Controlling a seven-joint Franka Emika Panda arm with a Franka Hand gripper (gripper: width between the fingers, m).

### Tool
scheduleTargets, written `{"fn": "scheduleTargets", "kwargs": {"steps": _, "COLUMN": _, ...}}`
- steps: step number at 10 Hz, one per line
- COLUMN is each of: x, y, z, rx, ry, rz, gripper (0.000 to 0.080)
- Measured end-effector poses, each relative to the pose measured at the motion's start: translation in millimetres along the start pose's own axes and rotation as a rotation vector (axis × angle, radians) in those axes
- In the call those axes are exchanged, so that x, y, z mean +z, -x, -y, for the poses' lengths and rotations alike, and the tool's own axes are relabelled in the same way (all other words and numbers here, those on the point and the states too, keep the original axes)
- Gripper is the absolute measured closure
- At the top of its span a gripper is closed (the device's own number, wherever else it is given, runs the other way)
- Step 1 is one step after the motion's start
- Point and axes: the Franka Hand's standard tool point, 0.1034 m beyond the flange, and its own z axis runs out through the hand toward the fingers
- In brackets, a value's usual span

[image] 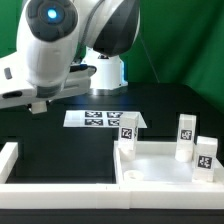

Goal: Assemble square table

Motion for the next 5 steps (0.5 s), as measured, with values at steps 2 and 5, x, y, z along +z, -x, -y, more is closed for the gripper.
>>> {"fn": "scheduleTargets", "kwargs": {"steps": 2, "x": -28.4, "y": -8.9, "z": 12.7, "rx": 0.045, "ry": 0.0, "rz": -0.091, "gripper": 0.0509}}
{"fn": "scheduleTargets", "kwargs": {"steps": 5, "x": -115.5, "y": -21.8, "z": 25.6, "rx": 0.027, "ry": 0.048, "rz": -0.263, "gripper": 0.0509}}
